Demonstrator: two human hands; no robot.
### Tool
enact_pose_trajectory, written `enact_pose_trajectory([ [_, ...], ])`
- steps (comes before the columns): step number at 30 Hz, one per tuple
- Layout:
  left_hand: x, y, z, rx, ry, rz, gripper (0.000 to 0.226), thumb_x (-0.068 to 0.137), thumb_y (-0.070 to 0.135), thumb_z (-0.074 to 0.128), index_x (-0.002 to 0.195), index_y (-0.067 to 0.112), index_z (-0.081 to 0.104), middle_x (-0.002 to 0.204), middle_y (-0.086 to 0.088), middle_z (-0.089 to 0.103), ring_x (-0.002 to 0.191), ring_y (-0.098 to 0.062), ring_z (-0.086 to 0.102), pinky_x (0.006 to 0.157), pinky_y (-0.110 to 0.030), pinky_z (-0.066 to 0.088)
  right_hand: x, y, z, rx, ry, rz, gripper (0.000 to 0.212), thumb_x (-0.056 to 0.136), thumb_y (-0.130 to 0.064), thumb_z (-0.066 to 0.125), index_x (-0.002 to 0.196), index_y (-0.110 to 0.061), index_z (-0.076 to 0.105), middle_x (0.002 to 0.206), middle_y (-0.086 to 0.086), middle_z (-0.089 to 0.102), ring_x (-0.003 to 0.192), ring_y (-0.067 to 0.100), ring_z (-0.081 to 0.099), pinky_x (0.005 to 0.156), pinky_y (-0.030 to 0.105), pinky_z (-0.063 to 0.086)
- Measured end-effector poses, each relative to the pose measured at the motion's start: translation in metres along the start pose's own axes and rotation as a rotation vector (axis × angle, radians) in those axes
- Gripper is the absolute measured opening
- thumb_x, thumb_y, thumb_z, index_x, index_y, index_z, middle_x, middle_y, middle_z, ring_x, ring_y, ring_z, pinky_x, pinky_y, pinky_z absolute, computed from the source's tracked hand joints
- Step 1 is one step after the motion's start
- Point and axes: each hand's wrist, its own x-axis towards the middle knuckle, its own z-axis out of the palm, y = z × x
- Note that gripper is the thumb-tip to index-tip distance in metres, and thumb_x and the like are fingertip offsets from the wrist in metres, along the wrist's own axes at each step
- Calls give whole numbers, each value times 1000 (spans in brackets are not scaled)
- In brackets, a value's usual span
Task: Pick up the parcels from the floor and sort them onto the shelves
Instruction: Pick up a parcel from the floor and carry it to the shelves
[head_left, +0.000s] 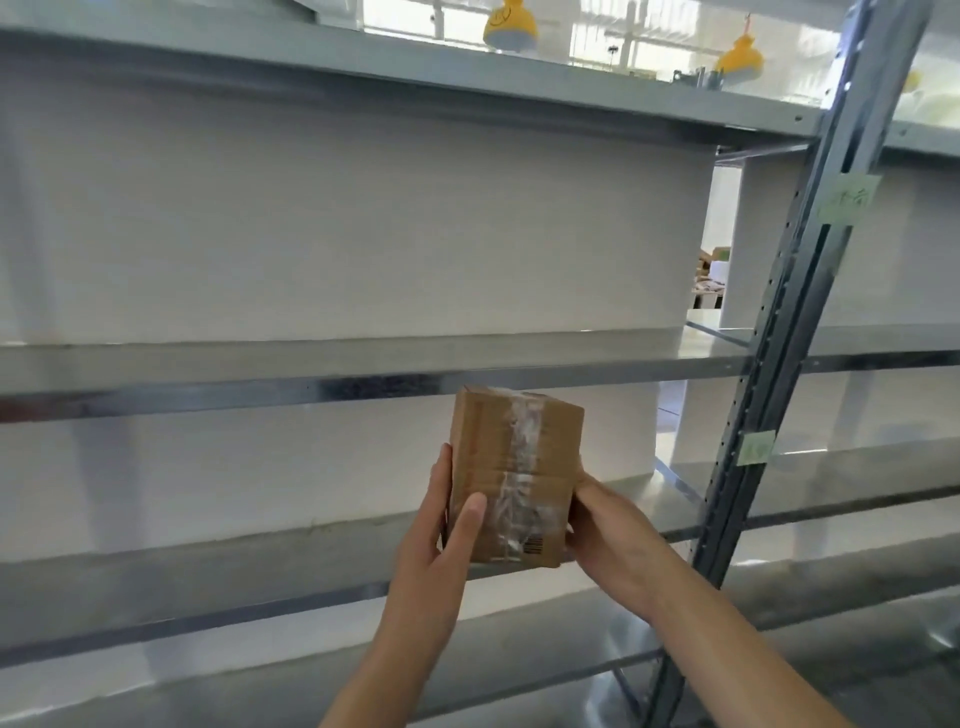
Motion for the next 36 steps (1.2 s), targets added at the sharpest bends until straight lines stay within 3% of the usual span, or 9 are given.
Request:
enact_pose_trajectory([
  [4, -3, 1, -23, 93, -4, 80, 62, 101, 45, 48, 158, 50, 22, 159, 19, 42, 146, -5, 41, 119, -40, 41, 6, -3, 24, 10, -7, -50, 35, 104, -46, 45, 119, -35, 74, 123, -1, 74, 112, 13, 70, 97, 35, 49],
  [8, -6, -2, -40, 145, 6, 160, 65, 103, 33, 48, 160, 42, 19, 161, 20, 38, 144, 3, 39, 116, -26, 42, 9, -1, 33, 81, -50, -118, 33, 106, -39, 45, 127, -31, 70, 125, 0, 73, 117, 17, 67, 88, 28, 58],
  [11, -9, -5, -48, 155, 31, 191, 67, 103, 15, 50, 160, 35, 22, 162, 18, 37, 141, 12, 38, 107, -8, 40, 10, 2, 40, 128, -67, -161, 37, 107, -35, 42, 135, -25, 64, 128, 4, 71, 121, 20, 65, 92, 25, 56],
  [17, -19, -1, -63, 169, 55, 263, 68, 100, 15, 53, 155, 43, 24, 159, 31, 35, 138, 19, 34, 99, 0, 38, 9, 8, 58, 227, -68, -96, 45, 103, -47, 40, 126, -26, 72, 131, 9, 70, 120, 21, 67, 88, 26, 58],
  [21, -24, 4, -74, 287, 22, 469, 69, 101, 2, 51, 158, 35, 30, 165, 28, 23, 155, 2, 15, 120, -15, 25, 6, 2, 60, 443, -136, -37, 79, 93, -73, 39, 133, -10, 66, 136, 25, 64, 125, 38, 63, 96, 43, 57],
  [23, -23, 6, -80, 362, 1, 508, 77, 102, -3, 51, 158, 43, 27, 167, 27, 17, 157, -2, 7, 125, -28, 21, 3, -2, 62, 482, -190, -45, 85, 90, -76, 45, 138, -7, 61, 139, 27, 60, 131, 42, 57, 100, 47, 54],
  [30, -24, 14, -87, 326, -30, 477, 49, 105, 47, 44, 152, 55, 33, 165, 32, 20, 155, 4, 10, 117, -27, 32, 1, -4, 79, 404, -228, -73, 62, 98, -60, 49, 143, -19, 58, 143, 19, 60, 131, 34, 59, 97, 39, 55],
  [33, -28, 13, -91, 206, 21, 463, 44, 106, 41, 40, 149, 53, 42, 165, 30, 23, 155, 4, 12, 121, -19, 27, 0, -3, 86, 419, -210, -87, 63, 97, -62, 51, 144, -21, 56, 143, 17, 60, 131, 32, 59, 97, 37, 55],
  [36, -27, 16, -90, 82, 97, 360, 61, 101, 43, 40, 156, 55, 17, 165, 37, 5, 152, 10, 12, 120, -19, 23, 2, -2, 92, 420, -202, -108, 61, 97, -63, 50, 143, -23, 57, 141, 15, 62, 128, 29, 62, 94, 35, 56],
])
